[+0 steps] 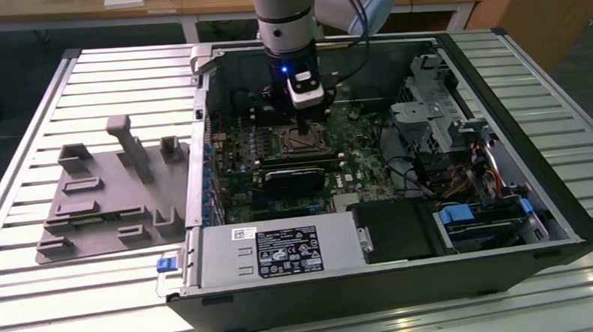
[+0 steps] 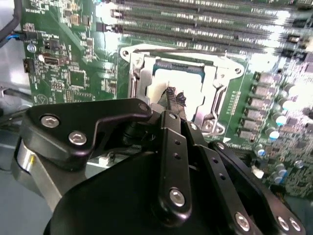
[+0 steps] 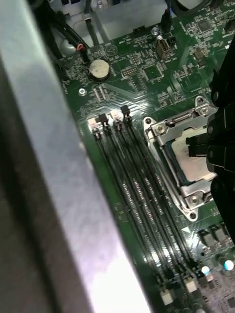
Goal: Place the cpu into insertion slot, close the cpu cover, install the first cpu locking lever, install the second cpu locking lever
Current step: 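Install the first cpu locking lever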
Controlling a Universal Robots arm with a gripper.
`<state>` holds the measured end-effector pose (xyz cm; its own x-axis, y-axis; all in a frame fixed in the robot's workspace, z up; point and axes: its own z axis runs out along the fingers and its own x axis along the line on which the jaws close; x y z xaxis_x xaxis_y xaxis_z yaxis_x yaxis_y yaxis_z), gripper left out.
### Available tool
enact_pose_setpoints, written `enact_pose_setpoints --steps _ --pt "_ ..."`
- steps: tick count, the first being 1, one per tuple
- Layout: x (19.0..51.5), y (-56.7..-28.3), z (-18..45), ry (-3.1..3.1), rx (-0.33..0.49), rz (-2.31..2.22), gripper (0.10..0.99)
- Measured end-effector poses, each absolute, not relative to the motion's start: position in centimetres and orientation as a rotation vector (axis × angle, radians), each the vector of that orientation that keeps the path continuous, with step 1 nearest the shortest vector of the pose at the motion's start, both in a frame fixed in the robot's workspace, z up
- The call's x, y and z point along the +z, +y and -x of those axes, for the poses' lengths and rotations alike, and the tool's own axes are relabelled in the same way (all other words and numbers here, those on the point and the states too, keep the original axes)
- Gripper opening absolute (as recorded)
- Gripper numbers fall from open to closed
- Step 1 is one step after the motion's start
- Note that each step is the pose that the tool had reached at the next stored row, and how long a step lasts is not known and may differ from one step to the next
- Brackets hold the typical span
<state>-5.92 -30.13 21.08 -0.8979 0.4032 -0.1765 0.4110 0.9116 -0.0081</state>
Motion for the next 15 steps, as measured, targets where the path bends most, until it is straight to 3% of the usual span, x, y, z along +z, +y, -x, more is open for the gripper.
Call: enact_pose_setpoints --steps 15 --pt "22.2 -30.1 5.9 2.923 -0.083 -0.506 0.102"
